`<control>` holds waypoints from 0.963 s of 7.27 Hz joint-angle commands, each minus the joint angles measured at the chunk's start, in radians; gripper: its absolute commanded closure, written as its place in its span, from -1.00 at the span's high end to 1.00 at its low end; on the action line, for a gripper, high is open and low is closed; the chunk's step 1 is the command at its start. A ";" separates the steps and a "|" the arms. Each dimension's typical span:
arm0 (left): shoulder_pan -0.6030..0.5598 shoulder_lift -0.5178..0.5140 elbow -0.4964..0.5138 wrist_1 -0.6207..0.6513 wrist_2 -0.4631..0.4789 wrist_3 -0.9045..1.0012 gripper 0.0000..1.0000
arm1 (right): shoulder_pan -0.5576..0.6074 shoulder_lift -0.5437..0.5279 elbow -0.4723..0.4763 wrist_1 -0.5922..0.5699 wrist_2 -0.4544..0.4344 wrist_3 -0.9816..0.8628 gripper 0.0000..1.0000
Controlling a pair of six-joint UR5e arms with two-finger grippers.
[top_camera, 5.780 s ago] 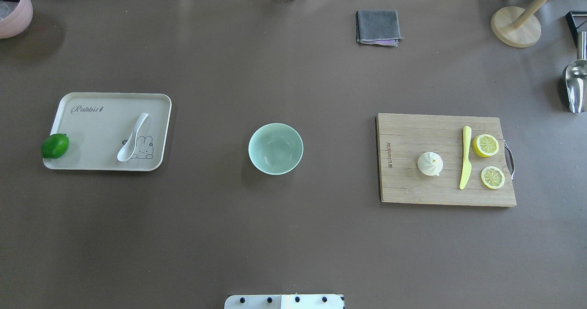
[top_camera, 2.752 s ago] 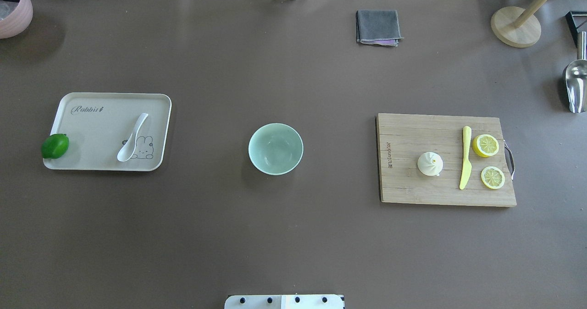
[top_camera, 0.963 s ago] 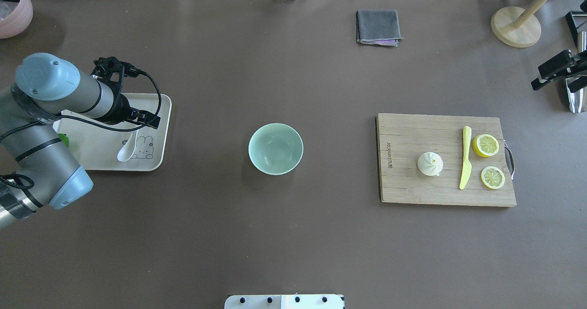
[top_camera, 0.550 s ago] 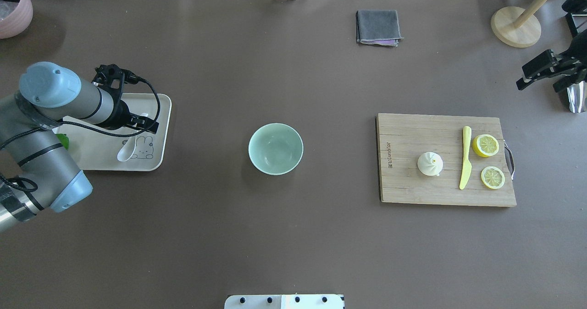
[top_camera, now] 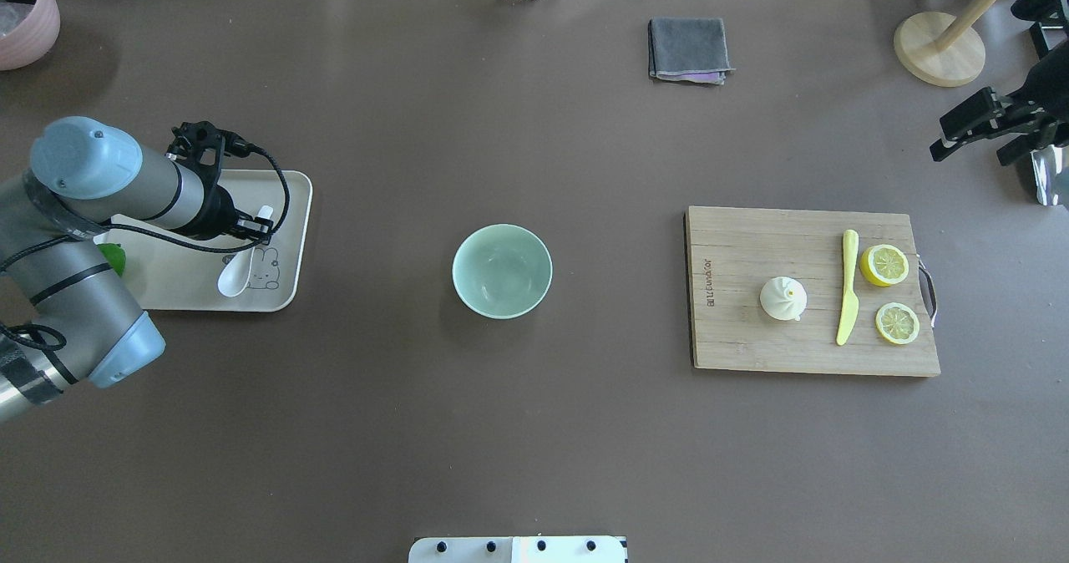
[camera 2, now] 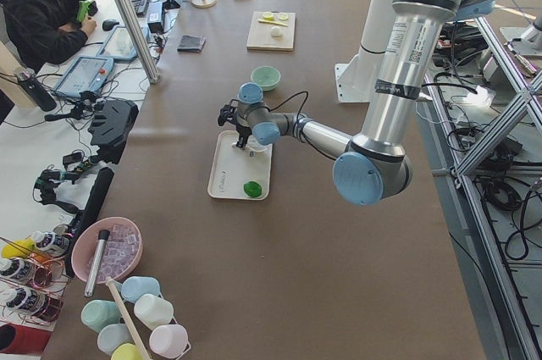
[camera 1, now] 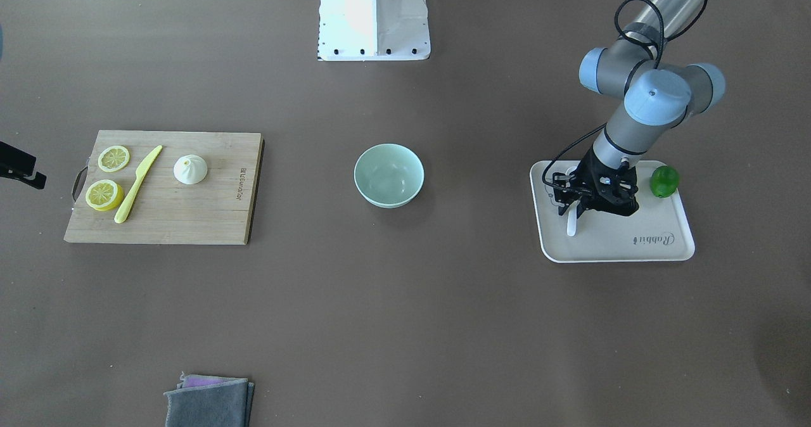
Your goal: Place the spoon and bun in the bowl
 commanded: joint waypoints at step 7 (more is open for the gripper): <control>-0.139 -0.120 -0.157 0.205 -0.168 -0.110 -1.00 | -0.312 0.030 0.023 0.254 -0.202 0.451 1.00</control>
